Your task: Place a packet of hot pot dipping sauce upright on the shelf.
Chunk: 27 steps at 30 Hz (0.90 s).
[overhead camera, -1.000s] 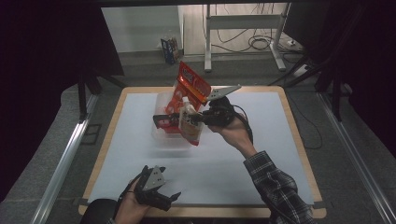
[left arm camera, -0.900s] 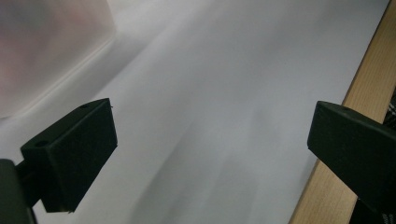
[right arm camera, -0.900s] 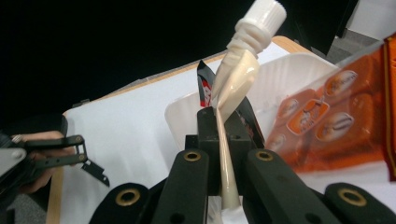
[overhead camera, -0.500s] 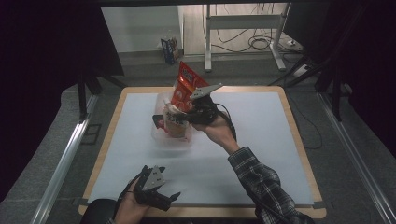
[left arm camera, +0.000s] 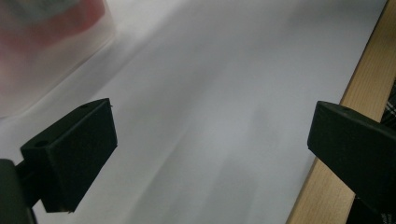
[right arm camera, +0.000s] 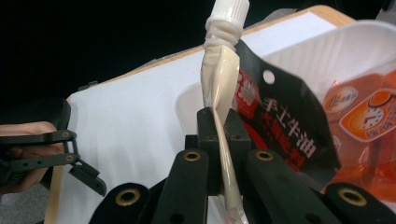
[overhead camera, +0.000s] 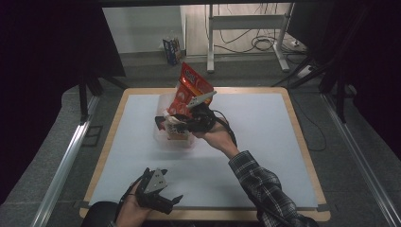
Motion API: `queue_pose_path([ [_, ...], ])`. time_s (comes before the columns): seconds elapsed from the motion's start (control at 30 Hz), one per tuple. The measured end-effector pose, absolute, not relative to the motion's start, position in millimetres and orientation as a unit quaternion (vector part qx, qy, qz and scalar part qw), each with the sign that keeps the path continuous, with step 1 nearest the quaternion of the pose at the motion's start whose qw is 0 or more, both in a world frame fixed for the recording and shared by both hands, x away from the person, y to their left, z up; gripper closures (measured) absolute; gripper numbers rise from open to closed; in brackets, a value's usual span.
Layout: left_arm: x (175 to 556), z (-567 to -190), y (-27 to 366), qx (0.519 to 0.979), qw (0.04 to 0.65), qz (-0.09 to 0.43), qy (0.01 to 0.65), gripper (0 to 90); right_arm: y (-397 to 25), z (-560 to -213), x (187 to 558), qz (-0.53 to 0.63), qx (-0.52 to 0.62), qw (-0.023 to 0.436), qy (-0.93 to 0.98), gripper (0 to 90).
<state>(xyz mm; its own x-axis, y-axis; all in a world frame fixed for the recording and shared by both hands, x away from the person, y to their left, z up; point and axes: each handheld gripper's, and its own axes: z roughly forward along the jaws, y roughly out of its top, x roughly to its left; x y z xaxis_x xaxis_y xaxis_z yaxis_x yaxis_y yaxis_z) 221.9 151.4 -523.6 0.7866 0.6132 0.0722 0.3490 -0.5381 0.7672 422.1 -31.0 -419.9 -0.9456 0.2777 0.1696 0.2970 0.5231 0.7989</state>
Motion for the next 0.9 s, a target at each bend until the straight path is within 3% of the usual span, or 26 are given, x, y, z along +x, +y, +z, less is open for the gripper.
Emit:
queue_pose_path([
  [0.33,222,-525,151,0.862,0.388,0.168,0.28,1.3,-26,-430,423,-0.45,-0.166,0.003,-0.878,85.3],
  [0.63,222,-525,150,0.863,0.386,0.168,0.28,1.3,-26,-431,422,-0.449,-0.167,-0.005,-0.878,70.9],
  [0.9,222,-525,150,0.865,0.382,0.169,0.279,1.3,-33,-427,418,-0.454,-0.171,-0.012,-0.874,63.4],
])
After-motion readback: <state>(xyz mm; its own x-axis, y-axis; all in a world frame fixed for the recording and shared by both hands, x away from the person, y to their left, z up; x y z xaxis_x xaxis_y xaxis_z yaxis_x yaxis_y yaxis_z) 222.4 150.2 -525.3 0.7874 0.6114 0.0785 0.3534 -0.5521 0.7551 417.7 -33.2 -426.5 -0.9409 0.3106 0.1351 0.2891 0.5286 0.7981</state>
